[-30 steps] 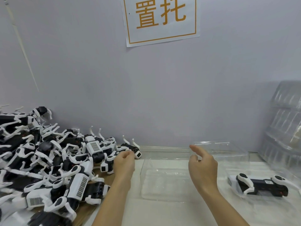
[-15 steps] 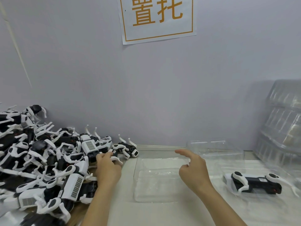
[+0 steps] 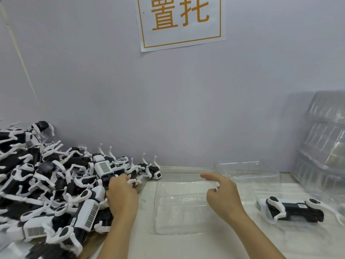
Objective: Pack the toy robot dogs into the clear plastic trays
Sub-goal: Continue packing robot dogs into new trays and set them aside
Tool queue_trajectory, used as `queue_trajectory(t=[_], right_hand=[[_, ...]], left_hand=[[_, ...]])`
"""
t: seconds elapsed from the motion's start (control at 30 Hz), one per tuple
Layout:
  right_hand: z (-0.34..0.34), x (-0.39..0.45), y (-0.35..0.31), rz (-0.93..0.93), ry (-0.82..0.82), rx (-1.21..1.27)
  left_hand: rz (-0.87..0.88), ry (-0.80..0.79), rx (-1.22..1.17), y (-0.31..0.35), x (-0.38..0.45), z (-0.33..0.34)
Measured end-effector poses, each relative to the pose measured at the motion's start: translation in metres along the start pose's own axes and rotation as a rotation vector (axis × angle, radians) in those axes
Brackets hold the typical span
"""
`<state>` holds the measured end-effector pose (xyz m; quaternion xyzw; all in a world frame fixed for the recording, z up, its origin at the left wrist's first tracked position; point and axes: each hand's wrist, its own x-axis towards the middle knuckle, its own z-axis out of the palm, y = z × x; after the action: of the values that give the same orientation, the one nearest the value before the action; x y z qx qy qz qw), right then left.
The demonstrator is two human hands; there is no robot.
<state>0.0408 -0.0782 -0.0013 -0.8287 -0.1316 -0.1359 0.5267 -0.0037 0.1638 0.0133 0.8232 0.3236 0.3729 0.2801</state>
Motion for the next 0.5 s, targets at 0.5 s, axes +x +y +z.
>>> queue_trajectory(t=[0.5], right_hand=[[-0.002,-0.005,-0.009,-0.016,-0.026,0.008]], left_hand=[[0.320,-0.052,-0.563,0.043,0.007,-0.016]])
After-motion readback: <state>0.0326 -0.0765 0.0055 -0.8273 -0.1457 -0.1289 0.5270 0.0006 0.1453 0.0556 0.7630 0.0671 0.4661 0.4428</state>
